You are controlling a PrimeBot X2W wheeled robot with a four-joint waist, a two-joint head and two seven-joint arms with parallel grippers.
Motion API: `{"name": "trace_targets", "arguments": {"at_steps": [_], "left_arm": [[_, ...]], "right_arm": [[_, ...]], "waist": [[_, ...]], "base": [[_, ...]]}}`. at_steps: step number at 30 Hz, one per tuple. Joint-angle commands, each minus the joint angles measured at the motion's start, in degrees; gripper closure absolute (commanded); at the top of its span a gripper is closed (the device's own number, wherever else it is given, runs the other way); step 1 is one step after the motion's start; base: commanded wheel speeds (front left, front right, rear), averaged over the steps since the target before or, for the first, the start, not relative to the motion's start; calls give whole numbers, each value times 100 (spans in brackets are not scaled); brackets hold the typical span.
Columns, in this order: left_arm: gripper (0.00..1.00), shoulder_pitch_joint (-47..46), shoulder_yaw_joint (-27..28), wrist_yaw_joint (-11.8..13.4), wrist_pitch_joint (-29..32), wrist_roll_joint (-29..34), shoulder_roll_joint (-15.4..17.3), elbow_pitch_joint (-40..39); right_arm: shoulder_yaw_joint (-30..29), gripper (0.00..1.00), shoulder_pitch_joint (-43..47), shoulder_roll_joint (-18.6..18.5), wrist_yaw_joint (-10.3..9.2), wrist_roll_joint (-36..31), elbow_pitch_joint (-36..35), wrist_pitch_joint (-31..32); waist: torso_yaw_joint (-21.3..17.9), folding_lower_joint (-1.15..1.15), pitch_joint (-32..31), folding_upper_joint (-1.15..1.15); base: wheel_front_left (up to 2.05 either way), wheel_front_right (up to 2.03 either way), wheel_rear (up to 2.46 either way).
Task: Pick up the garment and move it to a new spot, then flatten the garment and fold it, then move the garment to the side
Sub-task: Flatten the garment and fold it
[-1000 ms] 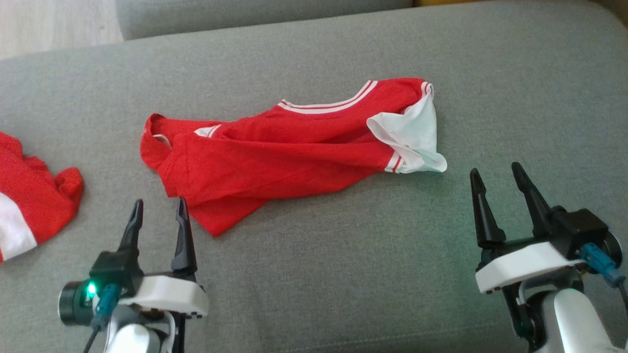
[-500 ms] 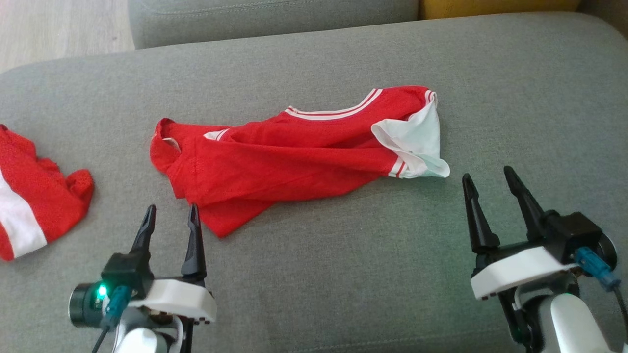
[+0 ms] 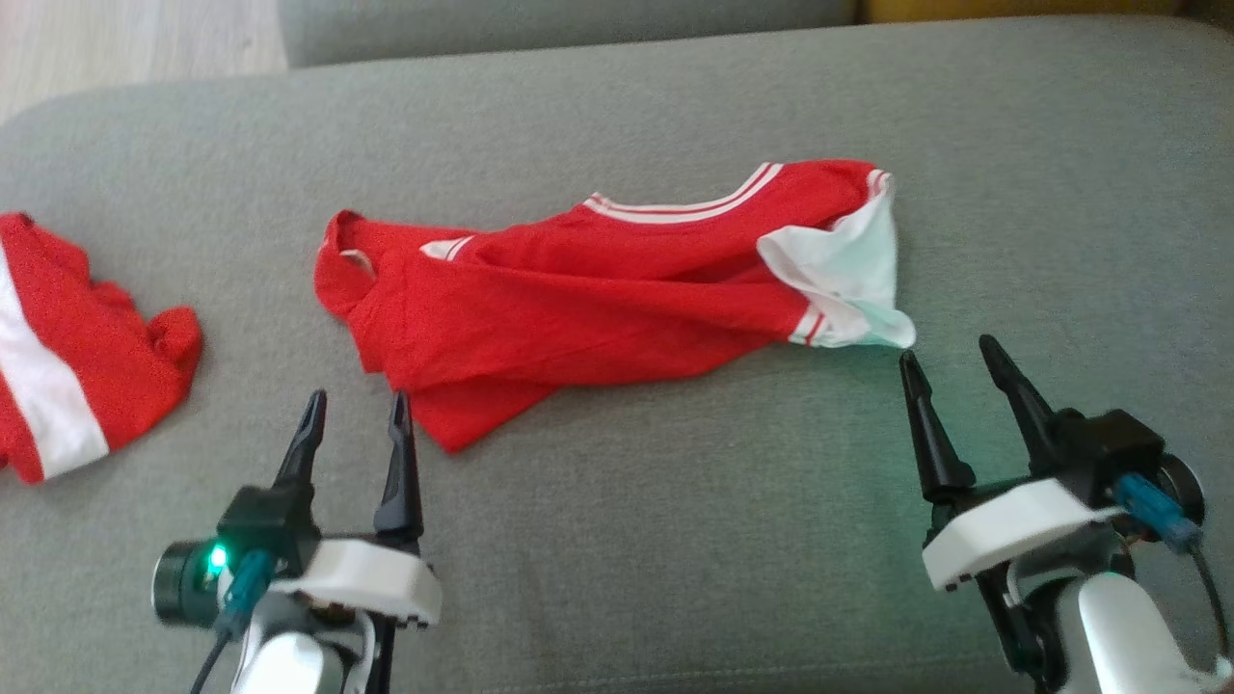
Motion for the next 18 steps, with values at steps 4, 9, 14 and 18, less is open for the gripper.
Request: {"name": "trace_targets", "arguments": {"at_steps": [4, 9, 14, 18], "left_arm": [[0, -521, 107, -71, -23, 13, -18, -138], [0, -875, -34, -170, -79, 26, -167, -2], [0, -1278, -126, -259, -175, 78, -285, 212], [0, -1386, -114, -260, -230, 79, -348, 317]], "right_arm": [[186, 0, -523, -159, 42, -32, 112, 210], [363, 0, -1186, -318, 42, -115, 759, 499], [451, 0, -1868, -475, 42, -174, 1468, 698], [336, 100, -2059, -429, 42, -93, 1703, 696]], "waist": [[243, 0, 280, 0], [520, 0, 618, 0], [749, 0, 930, 0], [781, 0, 985, 0]], "base": [[0, 0, 0], [0, 0, 0], [0, 0, 0], [0, 0, 0]]}}
